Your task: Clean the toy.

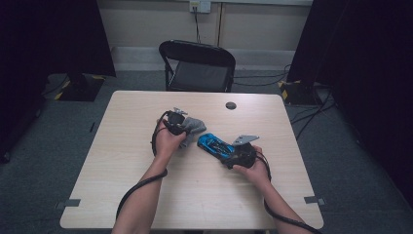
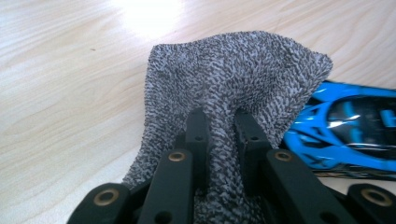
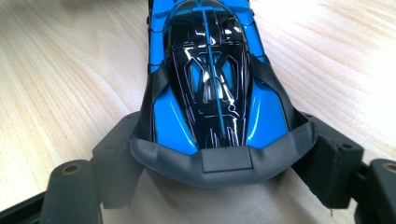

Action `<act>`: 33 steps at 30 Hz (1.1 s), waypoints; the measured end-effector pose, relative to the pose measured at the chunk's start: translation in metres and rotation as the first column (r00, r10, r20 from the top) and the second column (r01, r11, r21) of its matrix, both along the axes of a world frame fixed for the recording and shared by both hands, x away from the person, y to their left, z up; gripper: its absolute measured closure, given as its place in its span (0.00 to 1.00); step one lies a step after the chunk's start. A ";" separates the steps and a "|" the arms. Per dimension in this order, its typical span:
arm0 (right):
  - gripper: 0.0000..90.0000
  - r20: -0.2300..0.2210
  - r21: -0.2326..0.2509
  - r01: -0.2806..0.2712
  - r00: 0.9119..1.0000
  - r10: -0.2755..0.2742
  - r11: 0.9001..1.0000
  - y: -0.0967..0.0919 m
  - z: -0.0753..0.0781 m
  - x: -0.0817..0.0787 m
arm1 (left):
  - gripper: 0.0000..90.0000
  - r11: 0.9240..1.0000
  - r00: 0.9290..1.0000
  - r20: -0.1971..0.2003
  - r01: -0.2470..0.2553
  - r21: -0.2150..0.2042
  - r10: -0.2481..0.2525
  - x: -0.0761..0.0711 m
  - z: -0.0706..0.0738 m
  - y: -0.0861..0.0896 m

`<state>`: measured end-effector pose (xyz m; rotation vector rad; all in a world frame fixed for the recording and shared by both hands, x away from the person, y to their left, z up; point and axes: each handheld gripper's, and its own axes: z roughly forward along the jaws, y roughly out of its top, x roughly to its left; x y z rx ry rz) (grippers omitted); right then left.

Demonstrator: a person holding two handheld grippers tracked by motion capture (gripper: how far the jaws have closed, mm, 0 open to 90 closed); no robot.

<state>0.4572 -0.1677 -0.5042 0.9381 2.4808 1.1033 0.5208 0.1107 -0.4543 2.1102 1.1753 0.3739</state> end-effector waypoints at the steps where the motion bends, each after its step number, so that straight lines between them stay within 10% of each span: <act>1: 0.27 0.000 0.000 0.000 1.000 0.000 1.000 0.000 0.000 0.000 | 0.87 1.000 1.000 0.001 0.006 -0.003 -0.006 -0.001 0.002 -0.002; 21: 0.27 0.001 0.000 -0.001 1.000 0.001 1.000 0.000 0.000 0.000 | 0.87 0.975 0.977 0.028 0.214 -0.063 -0.213 -0.034 0.012 -0.065; 30: 0.27 0.000 0.000 0.000 1.000 0.000 1.000 0.000 0.000 0.000 | 0.87 0.955 0.956 0.019 0.293 -0.054 -0.292 -0.049 0.011 -0.091; 33: 0.27 0.000 0.000 0.000 1.000 0.000 1.000 0.000 0.000 0.000 | 0.87 0.938 0.939 -0.001 0.344 -0.048 -0.344 -0.055 0.006 -0.101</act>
